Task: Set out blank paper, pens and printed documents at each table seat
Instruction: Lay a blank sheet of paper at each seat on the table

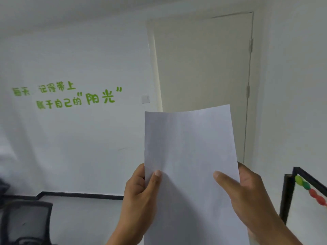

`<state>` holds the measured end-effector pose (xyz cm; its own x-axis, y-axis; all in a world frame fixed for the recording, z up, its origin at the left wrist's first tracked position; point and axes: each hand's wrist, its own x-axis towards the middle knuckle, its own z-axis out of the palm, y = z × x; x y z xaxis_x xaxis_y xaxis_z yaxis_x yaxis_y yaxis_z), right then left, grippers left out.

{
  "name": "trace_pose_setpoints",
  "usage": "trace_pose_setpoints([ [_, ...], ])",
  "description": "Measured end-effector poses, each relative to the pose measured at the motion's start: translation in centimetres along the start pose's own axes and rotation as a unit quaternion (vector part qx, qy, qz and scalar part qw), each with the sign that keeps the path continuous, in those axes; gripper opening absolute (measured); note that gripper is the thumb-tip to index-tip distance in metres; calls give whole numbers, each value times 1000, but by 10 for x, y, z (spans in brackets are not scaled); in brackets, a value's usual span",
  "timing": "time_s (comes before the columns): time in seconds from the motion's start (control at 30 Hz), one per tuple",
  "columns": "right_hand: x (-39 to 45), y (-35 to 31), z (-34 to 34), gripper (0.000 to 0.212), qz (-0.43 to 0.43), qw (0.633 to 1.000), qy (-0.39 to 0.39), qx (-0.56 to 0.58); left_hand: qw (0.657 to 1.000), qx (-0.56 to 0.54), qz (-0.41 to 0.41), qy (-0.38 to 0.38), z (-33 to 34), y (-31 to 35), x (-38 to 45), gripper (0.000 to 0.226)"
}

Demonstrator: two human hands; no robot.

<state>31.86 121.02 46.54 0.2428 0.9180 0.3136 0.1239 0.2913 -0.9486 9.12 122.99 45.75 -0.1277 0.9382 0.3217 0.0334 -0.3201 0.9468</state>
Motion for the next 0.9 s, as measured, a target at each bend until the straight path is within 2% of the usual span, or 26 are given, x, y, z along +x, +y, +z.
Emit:
trace_pose_setpoints([
  [0.2, 83, 44, 54, 41, 3, 998, -49, 25, 998, -1, -4, 60, -8, -52, 72, 18],
  [0.33, 152, 74, 100, 29, -5, 998, -68, 13, 996, 5, -3, 86, -23, -96, 139, 18],
  [0.53, 260, 94, 167, 25, -16, 996, -91, 1, 994, 4, 9, 108, -46, -129, 255, 22],
  [0.6, 293, 98, 191, 25, -20, 995, -95, -3, 993, 0, 18, 118, -58, -137, 288, 15],
  [0.63, 302, 98, 199, 26, -16, 995, -96, -7, 993, 0, 22, 118, -61, -138, 297, 11],
  [0.73, 344, 104, 240, 22, -20, 992, -121, -15, 990, 6, 45, 135, -84, -145, 334, 18],
  [0.9, 405, 129, 317, 19, -14, 986, -169, -11, 978, 42, 65, 194, -125, -173, 387, 19],
])
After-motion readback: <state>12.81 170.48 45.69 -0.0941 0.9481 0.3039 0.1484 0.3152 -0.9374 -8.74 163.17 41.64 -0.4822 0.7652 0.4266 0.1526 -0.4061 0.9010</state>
